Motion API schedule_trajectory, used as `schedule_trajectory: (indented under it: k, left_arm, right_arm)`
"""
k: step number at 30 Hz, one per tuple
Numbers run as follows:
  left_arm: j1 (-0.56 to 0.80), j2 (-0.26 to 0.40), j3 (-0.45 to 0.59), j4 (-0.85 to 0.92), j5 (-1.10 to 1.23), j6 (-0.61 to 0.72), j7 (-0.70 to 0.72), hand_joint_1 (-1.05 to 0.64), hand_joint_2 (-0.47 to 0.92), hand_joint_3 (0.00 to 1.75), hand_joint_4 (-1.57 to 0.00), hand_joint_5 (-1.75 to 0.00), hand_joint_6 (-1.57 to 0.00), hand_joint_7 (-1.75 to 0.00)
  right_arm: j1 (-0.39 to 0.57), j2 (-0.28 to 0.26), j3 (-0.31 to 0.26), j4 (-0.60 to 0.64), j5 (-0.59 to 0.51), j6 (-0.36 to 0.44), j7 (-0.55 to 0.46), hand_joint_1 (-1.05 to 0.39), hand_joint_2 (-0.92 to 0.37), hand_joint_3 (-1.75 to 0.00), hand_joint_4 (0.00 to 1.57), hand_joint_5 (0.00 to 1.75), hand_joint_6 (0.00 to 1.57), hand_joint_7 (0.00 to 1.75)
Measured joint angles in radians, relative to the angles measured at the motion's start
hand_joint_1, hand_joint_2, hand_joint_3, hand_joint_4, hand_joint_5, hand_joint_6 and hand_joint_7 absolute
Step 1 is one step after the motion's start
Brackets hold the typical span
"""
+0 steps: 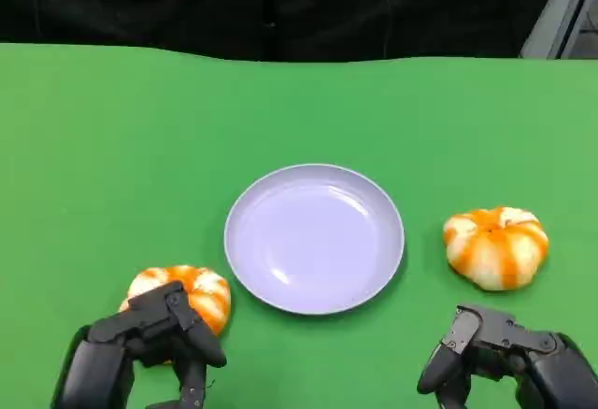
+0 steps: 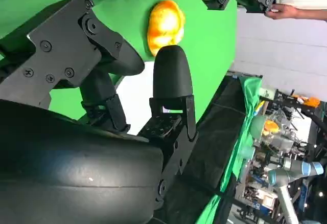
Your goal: Grasp the bread from the table and place it into the plate.
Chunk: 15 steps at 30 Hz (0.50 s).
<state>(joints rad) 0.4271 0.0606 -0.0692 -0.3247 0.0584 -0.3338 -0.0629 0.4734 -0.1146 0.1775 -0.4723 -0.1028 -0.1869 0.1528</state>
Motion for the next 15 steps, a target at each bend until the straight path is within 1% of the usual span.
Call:
schedule_trajectory:
  k: [3,6,7,8,9,11,12,13,15]
  left_arm:
    - [-0.003,0.001,0.003,0.0,-0.012,0.0,-0.002,0.02,0.34,1.4,-0.81,-1.37,-0.8,-1.16]
    - [-0.009,0.006,0.009,0.001,-0.016,-0.005,-0.004,0.0,0.33,1.34,-0.79,-1.18,-0.77,-0.96]
    - [-0.01,0.006,0.011,0.001,-0.015,-0.006,-0.004,0.0,0.33,1.33,-0.78,-1.15,-0.75,-0.92]
    - [-0.011,0.006,0.012,0.001,-0.013,-0.006,-0.003,-0.01,0.34,1.28,-0.74,-1.11,-0.7,-0.84]
    - [-0.011,0.006,0.014,0.001,-0.008,-0.006,-0.003,-0.03,0.38,1.19,-0.72,-1.06,-0.66,-0.74]
    - [-0.011,0.006,0.018,0.001,-0.003,-0.004,-0.003,-0.03,0.41,1.13,-0.71,-1.03,-0.65,-0.66]
    - [-0.011,0.006,0.019,0.001,-0.002,-0.001,-0.003,-0.04,0.46,0.98,-0.66,-0.97,-0.61,-0.57]
    - [-0.012,0.006,0.019,0.001,0.0,0.002,-0.003,-0.06,0.54,0.79,-0.61,-0.89,-0.57,-0.44]
    - [-0.016,0.01,0.02,0.001,0.018,0.002,-0.003,-0.1,0.64,0.54,-0.5,-0.77,-0.55,-0.26]
  right_arm:
    - [0.0,0.0,0.002,0.0,-0.002,0.0,0.0,-0.02,-0.39,-1.27,0.74,1.69,0.75,1.38]
    - [0.0,0.0,0.005,0.0,-0.002,0.0,0.0,-0.02,-0.39,-1.26,0.74,1.69,0.75,1.38]
    - [0.0,0.0,0.006,0.0,-0.002,0.0,0.0,-0.03,-0.38,-1.26,0.74,1.69,0.76,1.38]
    - [0.0,0.001,0.007,0.0,-0.002,0.0,0.0,-0.03,-0.38,-1.27,0.74,1.69,0.75,1.38]
    - [0.0,0.002,0.008,0.0,-0.002,0.0,0.0,-0.03,-0.38,-1.27,0.75,1.7,0.75,1.38]
    - [0.0,0.002,0.01,0.0,-0.002,0.0,0.0,-0.03,-0.39,-1.27,0.75,1.7,0.75,1.38]
    - [0.0,0.002,0.011,0.0,-0.002,0.0,0.0,-0.03,-0.38,-1.27,0.75,1.7,0.76,1.38]
    - [0.0,0.002,0.011,0.0,-0.002,0.0,0.0,-0.03,-0.38,-1.28,0.74,1.7,0.76,1.38]
    - [0.0,0.003,0.013,0.0,-0.002,0.0,-0.001,-0.04,-0.37,-1.29,0.74,1.7,0.76,1.39]
